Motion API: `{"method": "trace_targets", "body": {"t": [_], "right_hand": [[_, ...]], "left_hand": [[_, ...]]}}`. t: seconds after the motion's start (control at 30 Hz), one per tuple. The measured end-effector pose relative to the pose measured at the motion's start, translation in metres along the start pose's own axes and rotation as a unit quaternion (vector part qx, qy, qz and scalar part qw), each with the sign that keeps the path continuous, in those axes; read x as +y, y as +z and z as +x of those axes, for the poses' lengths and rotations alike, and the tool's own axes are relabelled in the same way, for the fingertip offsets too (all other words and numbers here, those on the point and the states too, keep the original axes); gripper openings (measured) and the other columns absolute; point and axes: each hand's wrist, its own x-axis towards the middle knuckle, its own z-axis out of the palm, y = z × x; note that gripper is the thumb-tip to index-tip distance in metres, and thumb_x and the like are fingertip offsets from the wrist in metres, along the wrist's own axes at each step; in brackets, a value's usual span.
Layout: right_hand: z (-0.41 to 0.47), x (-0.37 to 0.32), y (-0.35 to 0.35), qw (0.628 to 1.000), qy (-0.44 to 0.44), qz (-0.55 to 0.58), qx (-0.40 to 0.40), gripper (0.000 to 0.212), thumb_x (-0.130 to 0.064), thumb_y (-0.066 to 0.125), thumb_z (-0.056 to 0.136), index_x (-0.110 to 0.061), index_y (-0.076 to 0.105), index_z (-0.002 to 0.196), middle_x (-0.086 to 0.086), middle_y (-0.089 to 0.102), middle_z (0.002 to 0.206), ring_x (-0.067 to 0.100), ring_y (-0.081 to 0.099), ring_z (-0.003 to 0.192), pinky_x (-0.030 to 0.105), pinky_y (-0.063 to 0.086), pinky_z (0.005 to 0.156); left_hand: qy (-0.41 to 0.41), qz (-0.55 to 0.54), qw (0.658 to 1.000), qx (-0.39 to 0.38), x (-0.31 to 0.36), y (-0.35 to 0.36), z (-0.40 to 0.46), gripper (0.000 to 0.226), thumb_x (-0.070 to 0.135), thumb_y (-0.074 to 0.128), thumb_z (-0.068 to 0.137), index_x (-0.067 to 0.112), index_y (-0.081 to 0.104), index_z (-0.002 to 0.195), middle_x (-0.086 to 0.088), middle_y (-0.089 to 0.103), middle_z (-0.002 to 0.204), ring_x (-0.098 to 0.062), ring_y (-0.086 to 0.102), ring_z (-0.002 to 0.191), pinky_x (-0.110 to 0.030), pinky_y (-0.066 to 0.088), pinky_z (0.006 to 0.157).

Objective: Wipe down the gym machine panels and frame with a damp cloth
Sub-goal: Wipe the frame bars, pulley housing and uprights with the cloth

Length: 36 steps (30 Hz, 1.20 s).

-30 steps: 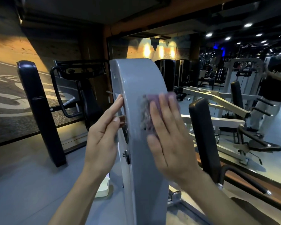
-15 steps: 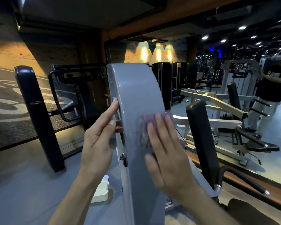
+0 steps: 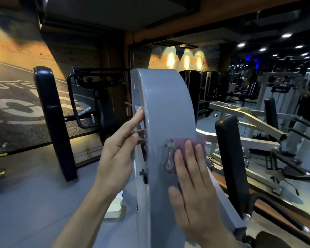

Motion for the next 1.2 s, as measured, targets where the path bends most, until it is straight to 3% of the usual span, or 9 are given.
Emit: {"method": "trace_targets", "body": {"t": [0.13, 0.23, 0.33, 0.53, 0.67, 0.83, 0.97, 1.07, 1.2], "right_hand": [[0.074, -0.001, -0.016, 0.999, -0.033, 0.016, 0.010, 0.058, -0.036, 0.028, 0.109, -0.005, 0.031, 0.157, 0.013, 0.025, 0.167, 0.029, 0.014, 0.157, 0.049, 0.015, 0.127], [0.111, -0.010, -0.016, 0.999, -0.033, 0.007, 0.004, 0.059, -0.039, 0.030, 0.108, -0.007, 0.032, 0.158, 0.011, 0.026, 0.167, 0.024, 0.013, 0.158, 0.049, 0.016, 0.127], [0.085, -0.016, -0.009, 0.999, -0.045, -0.007, 0.012, 0.060, -0.037, 0.038, 0.106, -0.007, 0.031, 0.158, 0.013, 0.023, 0.167, 0.027, 0.013, 0.158, 0.051, 0.014, 0.127], [-0.042, -0.020, 0.031, 0.992, -0.084, -0.090, -0.042, 0.079, -0.038, 0.054, 0.094, -0.017, 0.022, 0.162, 0.007, 0.014, 0.171, 0.031, 0.019, 0.156, 0.048, 0.017, 0.127], [0.009, -0.025, 0.020, 0.994, -0.099, -0.051, -0.013, 0.068, -0.033, 0.051, 0.098, -0.018, 0.028, 0.161, 0.008, 0.017, 0.170, 0.030, 0.017, 0.157, 0.048, 0.014, 0.127], [0.088, -0.039, 0.007, 0.998, -0.035, -0.039, 0.038, 0.057, -0.029, 0.045, 0.104, -0.010, 0.036, 0.157, 0.016, 0.021, 0.167, 0.032, 0.013, 0.157, 0.053, 0.016, 0.126], [0.011, -0.044, 0.028, 0.998, -0.035, -0.057, 0.003, 0.067, -0.034, 0.048, 0.100, -0.012, 0.030, 0.160, 0.014, 0.011, 0.170, 0.033, 0.011, 0.158, 0.050, 0.010, 0.128], [-0.059, -0.038, 0.047, 0.996, -0.020, -0.084, -0.032, 0.079, -0.030, 0.056, 0.089, -0.021, 0.026, 0.162, 0.007, 0.013, 0.171, 0.029, 0.018, 0.156, 0.048, 0.017, 0.127], [-0.038, -0.031, 0.035, 0.996, -0.041, -0.075, -0.030, 0.073, -0.033, 0.047, 0.098, -0.025, 0.017, 0.164, 0.005, 0.009, 0.172, 0.027, 0.015, 0.157, 0.048, 0.016, 0.127]], "left_hand": [[-0.010, 0.006, 1.000, -0.005, -0.005, -0.007, 0.005, 0.048, -0.007, 0.034, 0.108, 0.011, 0.055, 0.146, 0.001, 0.059, 0.149, -0.019, 0.053, 0.141, -0.037, 0.043, 0.117], [-0.015, 0.005, 1.000, 0.006, -0.003, -0.007, 0.004, 0.047, -0.006, 0.035, 0.108, 0.016, 0.058, 0.142, 0.003, 0.065, 0.142, -0.014, 0.063, 0.128, -0.030, 0.050, 0.108], [-0.019, -0.006, 1.000, 0.009, -0.003, -0.006, 0.003, 0.047, -0.006, 0.036, 0.108, 0.019, 0.060, 0.140, 0.004, 0.067, 0.140, -0.011, 0.066, 0.123, -0.021, 0.051, 0.098], [-0.012, 0.000, 1.000, 0.012, -0.005, -0.004, 0.004, 0.047, -0.004, 0.033, 0.109, 0.015, 0.055, 0.146, 0.006, 0.061, 0.147, -0.014, 0.063, 0.129, -0.028, 0.052, 0.105], [-0.008, -0.005, 1.000, 0.018, -0.006, -0.003, 0.003, 0.045, -0.004, 0.035, 0.108, 0.012, 0.056, 0.145, 0.005, 0.061, 0.147, -0.013, 0.057, 0.136, -0.030, 0.047, 0.113], [-0.013, -0.025, 1.000, 0.007, -0.001, -0.002, 0.001, 0.042, -0.003, 0.036, 0.108, 0.013, 0.060, 0.138, 0.003, 0.073, 0.128, -0.012, 0.065, 0.124, -0.022, 0.051, 0.100], [-0.020, 0.007, 1.000, 0.001, -0.005, -0.006, -0.004, 0.046, -0.005, 0.035, 0.108, 0.010, 0.053, 0.147, 0.001, 0.063, 0.145, -0.015, 0.058, 0.135, -0.034, 0.045, 0.115], [-0.022, 0.009, 1.000, 0.006, -0.008, -0.001, -0.009, 0.047, -0.004, 0.034, 0.109, 0.011, 0.049, 0.151, 0.003, 0.062, 0.146, -0.012, 0.061, 0.131, -0.025, 0.048, 0.108], [-0.018, 0.007, 1.000, 0.014, -0.011, 0.005, -0.011, 0.048, -0.003, 0.034, 0.109, 0.012, 0.046, 0.153, 0.003, 0.061, 0.148, -0.015, 0.058, 0.134, -0.032, 0.047, 0.112]]}}
